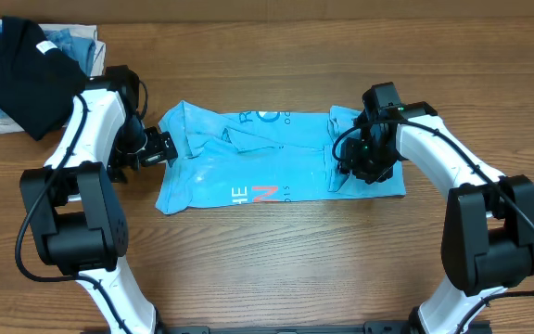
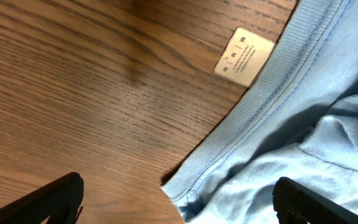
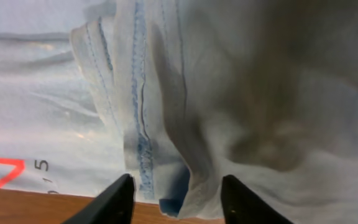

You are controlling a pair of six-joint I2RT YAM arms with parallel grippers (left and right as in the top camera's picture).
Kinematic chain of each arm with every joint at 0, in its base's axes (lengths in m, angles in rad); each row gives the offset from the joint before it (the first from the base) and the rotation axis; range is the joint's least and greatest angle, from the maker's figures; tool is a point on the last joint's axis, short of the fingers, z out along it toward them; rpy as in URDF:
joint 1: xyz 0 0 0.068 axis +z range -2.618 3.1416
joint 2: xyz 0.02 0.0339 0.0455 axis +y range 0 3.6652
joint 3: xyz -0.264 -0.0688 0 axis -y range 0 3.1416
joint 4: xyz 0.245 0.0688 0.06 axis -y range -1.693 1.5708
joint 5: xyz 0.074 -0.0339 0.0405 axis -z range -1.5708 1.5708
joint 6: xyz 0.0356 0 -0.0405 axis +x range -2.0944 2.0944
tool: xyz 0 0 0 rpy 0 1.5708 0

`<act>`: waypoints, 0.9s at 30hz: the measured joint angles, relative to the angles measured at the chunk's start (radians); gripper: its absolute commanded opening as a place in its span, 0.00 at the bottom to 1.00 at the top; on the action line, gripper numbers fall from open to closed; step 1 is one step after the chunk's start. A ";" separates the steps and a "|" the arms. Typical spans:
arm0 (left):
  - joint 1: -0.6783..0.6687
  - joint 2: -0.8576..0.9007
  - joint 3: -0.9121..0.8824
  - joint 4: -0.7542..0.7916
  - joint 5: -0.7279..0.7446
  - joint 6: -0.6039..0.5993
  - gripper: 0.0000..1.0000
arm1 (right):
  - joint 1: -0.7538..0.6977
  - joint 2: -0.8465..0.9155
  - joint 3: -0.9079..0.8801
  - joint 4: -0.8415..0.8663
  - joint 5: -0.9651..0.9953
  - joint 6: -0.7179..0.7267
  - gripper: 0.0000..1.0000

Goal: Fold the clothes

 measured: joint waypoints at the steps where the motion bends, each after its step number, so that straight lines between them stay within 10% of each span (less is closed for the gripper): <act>1: 0.000 0.000 0.000 0.000 0.000 0.000 1.00 | 0.000 0.000 0.000 0.001 0.002 -0.003 0.33; 27: 0.000 0.000 0.000 -0.001 0.000 0.000 1.00 | 0.000 0.000 0.000 0.027 0.009 0.020 0.33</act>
